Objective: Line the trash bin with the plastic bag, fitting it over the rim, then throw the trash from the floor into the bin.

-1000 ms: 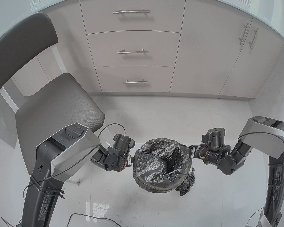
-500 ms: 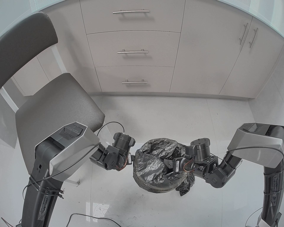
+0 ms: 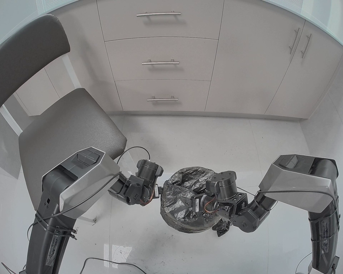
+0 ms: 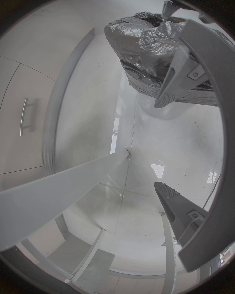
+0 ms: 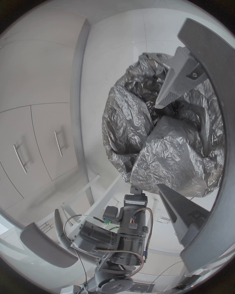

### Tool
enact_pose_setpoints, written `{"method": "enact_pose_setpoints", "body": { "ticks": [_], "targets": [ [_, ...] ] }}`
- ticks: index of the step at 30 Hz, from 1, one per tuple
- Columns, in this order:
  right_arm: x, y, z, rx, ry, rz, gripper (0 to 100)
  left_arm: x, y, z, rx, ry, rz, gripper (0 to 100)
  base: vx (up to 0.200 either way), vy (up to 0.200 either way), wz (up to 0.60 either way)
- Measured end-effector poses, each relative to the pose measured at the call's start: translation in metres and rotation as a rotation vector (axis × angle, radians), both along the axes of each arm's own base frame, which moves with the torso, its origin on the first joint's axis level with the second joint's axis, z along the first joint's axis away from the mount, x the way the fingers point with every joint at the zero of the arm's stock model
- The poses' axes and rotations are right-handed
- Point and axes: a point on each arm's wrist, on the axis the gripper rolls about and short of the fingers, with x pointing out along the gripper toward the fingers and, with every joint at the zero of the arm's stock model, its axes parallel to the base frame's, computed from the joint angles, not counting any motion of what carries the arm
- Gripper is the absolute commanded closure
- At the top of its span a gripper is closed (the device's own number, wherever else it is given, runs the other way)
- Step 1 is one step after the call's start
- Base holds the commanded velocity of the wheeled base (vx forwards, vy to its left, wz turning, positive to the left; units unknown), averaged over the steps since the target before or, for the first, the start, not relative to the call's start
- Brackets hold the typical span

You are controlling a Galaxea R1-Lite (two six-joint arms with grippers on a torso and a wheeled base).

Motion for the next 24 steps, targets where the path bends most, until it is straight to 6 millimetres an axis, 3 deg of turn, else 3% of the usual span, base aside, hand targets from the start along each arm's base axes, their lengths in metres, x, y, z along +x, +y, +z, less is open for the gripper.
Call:
{"method": "enact_pose_setpoints", "body": {
  "ticks": [10, 24],
  "targets": [
    [-0.017, 0.026, -0.012, 0.001, 0.025, 0.078, 0, 0.003, 0.002, 0.004, -0.019, -0.01, 0.021, 0, 0.0, 0.0, 0.0],
    [-0.04, 0.036, -0.028, 0.005, 0.099, 0.106, 0, 0.008, 0.006, 0.022, -0.08, -0.051, 0.072, 0, 0.0, 0.0, 0.0]
  ]
}}
